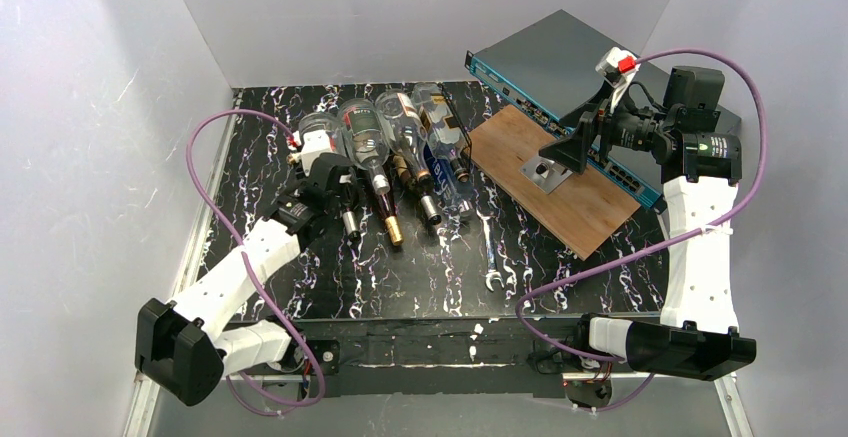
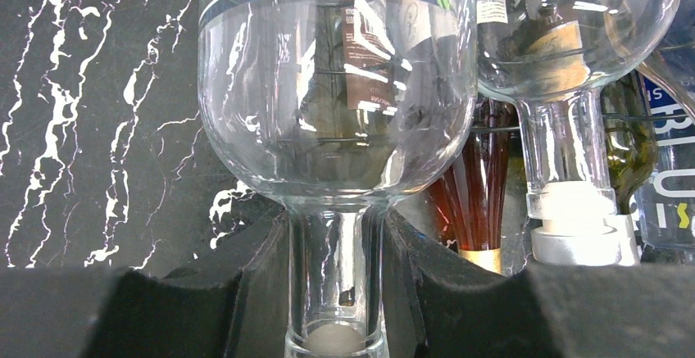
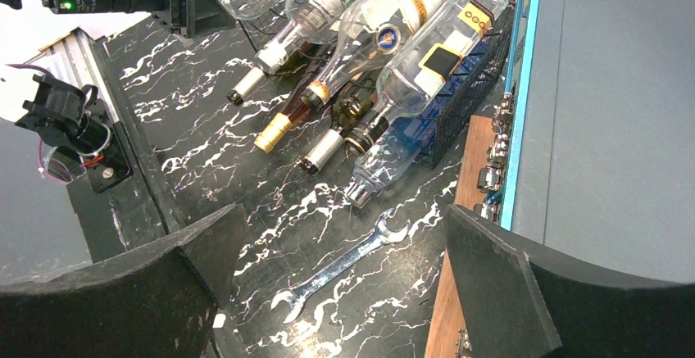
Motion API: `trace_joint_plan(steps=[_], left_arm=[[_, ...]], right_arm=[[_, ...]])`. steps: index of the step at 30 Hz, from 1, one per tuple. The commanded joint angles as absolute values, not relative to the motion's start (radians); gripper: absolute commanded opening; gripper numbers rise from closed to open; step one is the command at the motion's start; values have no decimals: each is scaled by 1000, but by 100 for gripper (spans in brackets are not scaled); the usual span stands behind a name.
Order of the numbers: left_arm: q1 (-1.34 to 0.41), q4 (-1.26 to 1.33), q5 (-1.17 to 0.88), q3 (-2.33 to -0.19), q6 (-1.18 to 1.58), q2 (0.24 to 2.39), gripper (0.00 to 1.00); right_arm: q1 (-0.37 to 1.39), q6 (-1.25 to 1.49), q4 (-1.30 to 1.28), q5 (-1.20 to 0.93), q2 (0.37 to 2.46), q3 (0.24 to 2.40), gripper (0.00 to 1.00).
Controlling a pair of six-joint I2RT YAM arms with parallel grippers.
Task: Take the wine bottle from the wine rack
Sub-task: Pick up the wine bottle from the wine rack.
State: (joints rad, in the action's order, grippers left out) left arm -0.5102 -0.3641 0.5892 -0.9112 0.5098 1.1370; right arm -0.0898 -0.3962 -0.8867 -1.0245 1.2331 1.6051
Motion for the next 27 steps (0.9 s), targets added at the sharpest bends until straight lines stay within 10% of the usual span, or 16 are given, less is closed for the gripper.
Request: trace_joint_plan(steps=[1,27], left_arm=[[-524,-233,800,-985,513,1086,0],[-564,-180,846,-1001,448,985,0]], right_arm=[[-92,-393,-847,-1043,1220,1595,100],[-92,-390,-838,-1039,1216,1583,100]])
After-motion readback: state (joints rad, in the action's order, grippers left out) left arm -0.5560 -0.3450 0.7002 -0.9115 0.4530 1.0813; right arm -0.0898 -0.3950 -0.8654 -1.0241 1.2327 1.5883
